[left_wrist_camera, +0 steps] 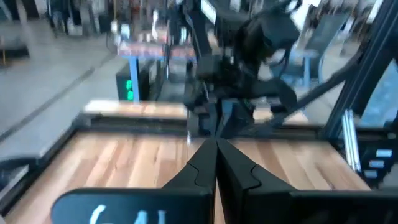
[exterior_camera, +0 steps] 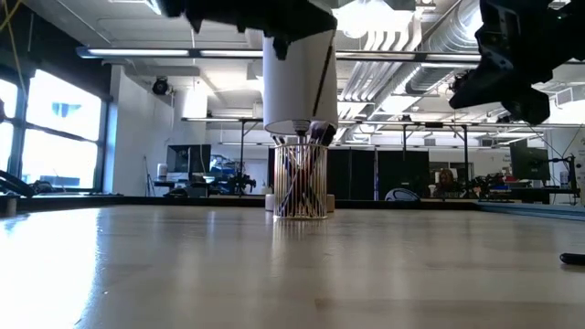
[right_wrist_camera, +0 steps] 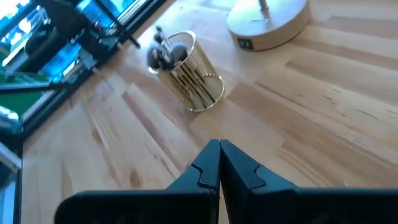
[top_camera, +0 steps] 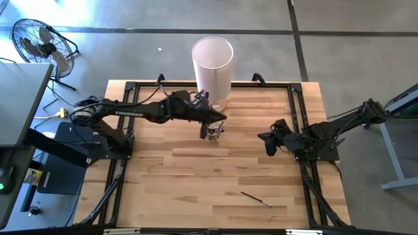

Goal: Put items in baskets/containers
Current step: Put the black eyeshadow brush into the gold pen organizer

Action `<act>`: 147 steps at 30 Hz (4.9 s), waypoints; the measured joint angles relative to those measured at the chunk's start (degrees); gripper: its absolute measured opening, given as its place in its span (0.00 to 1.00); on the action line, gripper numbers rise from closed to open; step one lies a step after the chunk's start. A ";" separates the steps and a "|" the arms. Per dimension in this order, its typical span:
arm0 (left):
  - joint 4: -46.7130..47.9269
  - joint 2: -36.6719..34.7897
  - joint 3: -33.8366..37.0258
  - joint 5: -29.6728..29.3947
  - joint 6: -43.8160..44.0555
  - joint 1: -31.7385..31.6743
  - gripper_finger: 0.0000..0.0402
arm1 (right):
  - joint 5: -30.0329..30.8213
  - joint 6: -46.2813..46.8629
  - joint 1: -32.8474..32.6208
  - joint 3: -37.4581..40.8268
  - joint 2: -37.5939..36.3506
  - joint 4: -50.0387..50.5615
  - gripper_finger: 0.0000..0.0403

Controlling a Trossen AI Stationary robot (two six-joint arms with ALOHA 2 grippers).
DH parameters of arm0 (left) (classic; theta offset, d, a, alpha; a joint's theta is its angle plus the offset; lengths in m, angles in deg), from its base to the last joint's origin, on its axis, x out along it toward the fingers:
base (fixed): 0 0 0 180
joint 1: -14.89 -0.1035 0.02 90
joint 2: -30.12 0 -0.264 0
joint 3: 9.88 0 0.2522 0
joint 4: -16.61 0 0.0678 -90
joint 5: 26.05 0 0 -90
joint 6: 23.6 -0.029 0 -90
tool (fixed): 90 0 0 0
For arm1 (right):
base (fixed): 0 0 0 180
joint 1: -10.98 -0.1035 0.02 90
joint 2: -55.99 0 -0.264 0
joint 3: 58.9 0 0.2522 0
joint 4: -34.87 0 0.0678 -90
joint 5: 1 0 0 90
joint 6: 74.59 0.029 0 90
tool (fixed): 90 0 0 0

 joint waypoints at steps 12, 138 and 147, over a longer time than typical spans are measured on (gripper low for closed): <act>-11.66 -1.25 12.58 10.98 4.51 -9.29 0.00 | 4.44 5.02 0.00 0.00 0.01 -2.32 0.00; 9.48 -2.06 14.48 -16.30 25.44 31.62 0.00 | -28.27 24.08 -39.04 -39.40 67.10 22.33 0.31; 7.33 -2.04 14.45 -17.53 25.41 31.62 0.00 | -32.06 23.52 -38.39 -37.37 66.76 18.02 0.02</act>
